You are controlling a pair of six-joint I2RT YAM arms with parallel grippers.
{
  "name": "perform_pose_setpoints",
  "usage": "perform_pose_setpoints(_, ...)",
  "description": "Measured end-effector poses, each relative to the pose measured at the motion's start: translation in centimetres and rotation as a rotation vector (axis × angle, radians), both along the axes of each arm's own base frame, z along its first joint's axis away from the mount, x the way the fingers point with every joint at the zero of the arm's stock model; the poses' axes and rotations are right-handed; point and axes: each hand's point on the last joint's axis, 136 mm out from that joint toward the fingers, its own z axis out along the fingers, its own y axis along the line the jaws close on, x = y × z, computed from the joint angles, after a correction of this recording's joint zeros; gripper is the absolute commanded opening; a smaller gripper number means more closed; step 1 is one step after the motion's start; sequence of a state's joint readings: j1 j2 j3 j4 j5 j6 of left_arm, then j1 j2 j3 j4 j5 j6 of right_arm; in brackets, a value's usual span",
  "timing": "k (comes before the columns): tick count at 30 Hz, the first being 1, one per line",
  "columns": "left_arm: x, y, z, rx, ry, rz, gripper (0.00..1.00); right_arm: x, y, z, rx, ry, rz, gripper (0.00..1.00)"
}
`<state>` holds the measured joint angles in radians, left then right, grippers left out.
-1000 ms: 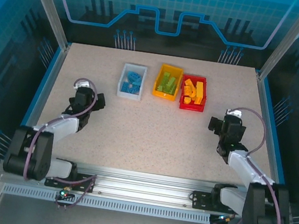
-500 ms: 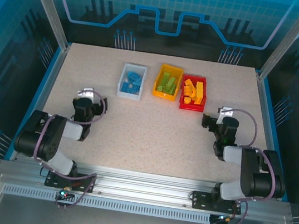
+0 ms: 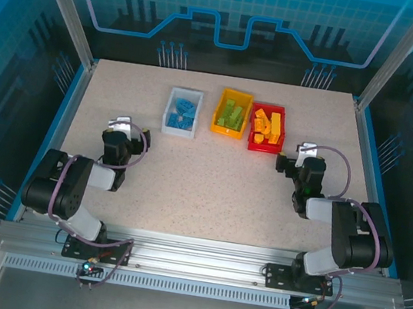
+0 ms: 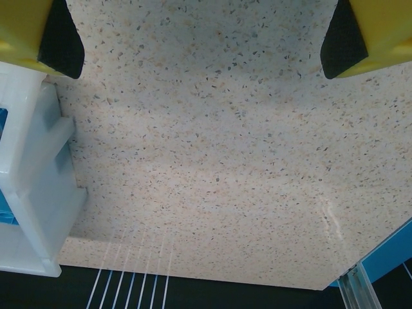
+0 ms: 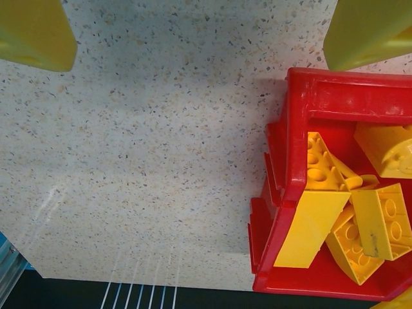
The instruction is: Sort the legos into containers by color
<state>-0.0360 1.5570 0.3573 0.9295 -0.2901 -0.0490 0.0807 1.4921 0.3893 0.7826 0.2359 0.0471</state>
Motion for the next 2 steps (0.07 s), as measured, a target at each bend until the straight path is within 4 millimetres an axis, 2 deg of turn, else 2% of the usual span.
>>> perform_pose_setpoints(2,0.0,0.0,0.0,0.0,0.0,0.0,0.99,0.0,-0.02,-0.01,0.0,0.0,-0.001,1.0)
